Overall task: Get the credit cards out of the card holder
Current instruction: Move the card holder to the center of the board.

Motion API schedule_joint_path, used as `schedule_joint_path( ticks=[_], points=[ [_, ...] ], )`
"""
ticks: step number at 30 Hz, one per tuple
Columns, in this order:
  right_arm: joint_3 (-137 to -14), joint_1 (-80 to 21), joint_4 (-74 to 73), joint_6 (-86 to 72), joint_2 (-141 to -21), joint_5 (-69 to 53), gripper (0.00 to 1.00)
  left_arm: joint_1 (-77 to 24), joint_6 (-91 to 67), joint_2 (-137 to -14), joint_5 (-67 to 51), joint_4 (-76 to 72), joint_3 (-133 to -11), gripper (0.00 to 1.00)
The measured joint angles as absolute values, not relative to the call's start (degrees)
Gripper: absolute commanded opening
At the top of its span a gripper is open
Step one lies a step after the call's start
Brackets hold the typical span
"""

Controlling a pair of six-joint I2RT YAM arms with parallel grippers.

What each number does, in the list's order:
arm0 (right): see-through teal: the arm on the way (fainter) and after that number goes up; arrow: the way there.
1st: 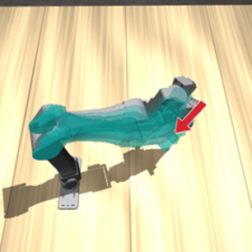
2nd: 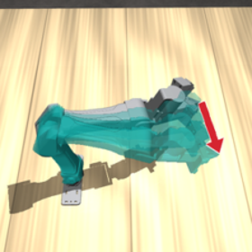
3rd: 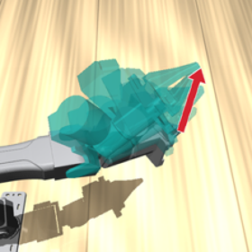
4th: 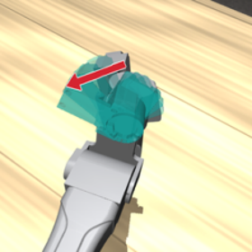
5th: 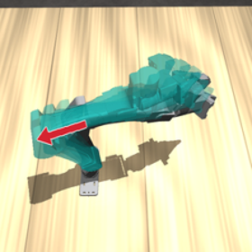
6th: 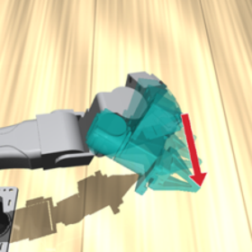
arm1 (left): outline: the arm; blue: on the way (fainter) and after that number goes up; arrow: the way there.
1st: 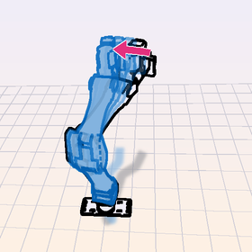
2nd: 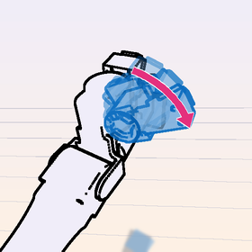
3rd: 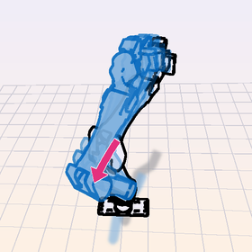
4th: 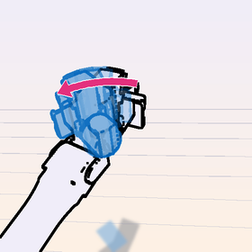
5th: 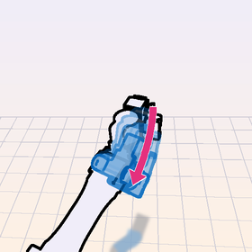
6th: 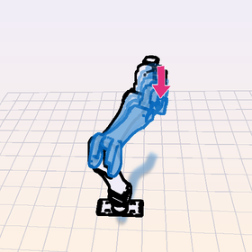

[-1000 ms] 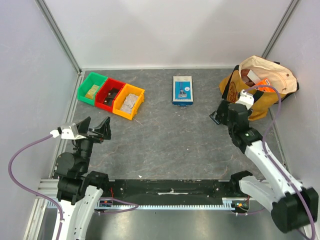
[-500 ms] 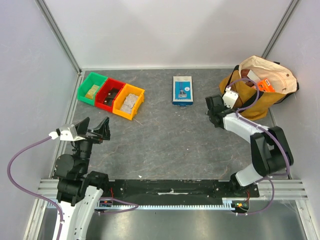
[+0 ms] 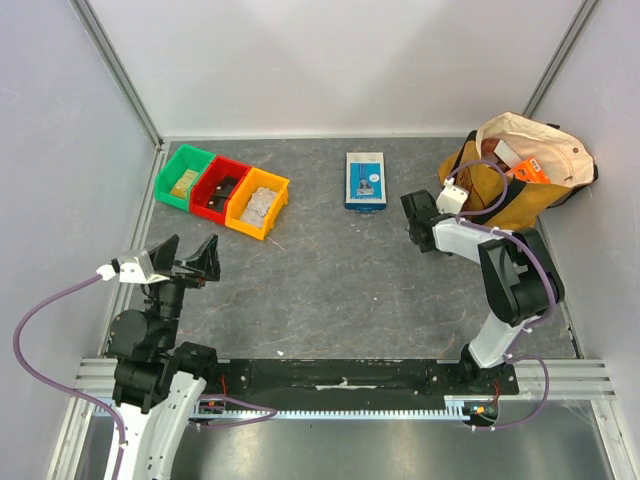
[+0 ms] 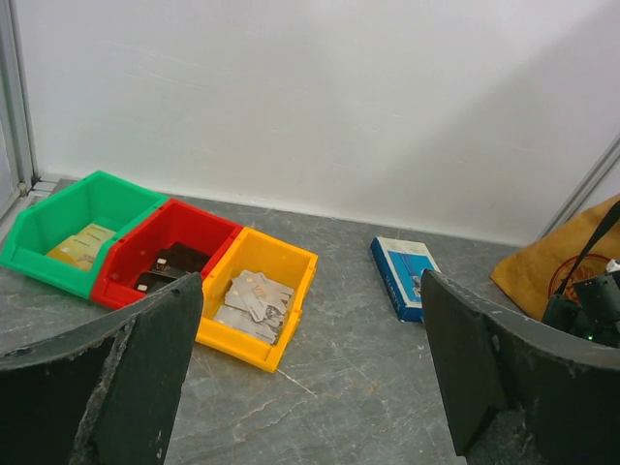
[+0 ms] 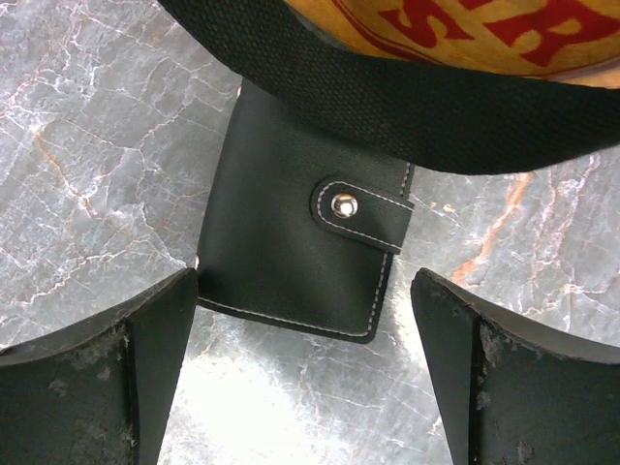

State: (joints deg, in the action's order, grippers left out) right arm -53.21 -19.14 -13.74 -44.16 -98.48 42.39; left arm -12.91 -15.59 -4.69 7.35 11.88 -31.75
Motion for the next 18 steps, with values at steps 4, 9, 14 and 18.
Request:
schedule_joint_path(
  ticks=[4,9,14,18],
  points=[
    [-54.3,-19.1,-12.9,-44.5,-100.5,42.1,0.95,-13.0,-15.6,-4.5,7.4,11.9,-31.7,0.98],
    [-54.5,-19.1,-11.8,-44.4,-101.8,40.9,0.81,-13.0,-15.6,-4.5,7.4,11.9,-31.7,0.98],
    [-54.0,-19.7,-10.7,-43.9,-101.7,39.9,0.73,-13.2,-15.6,-4.5,7.4,11.9,-31.7,0.98],
    [-51.7,-22.7,-10.2,-43.7,-99.9,39.8,0.71,-13.3,-15.6,-4.5,7.4,11.9,-31.6,0.97]
  ],
)
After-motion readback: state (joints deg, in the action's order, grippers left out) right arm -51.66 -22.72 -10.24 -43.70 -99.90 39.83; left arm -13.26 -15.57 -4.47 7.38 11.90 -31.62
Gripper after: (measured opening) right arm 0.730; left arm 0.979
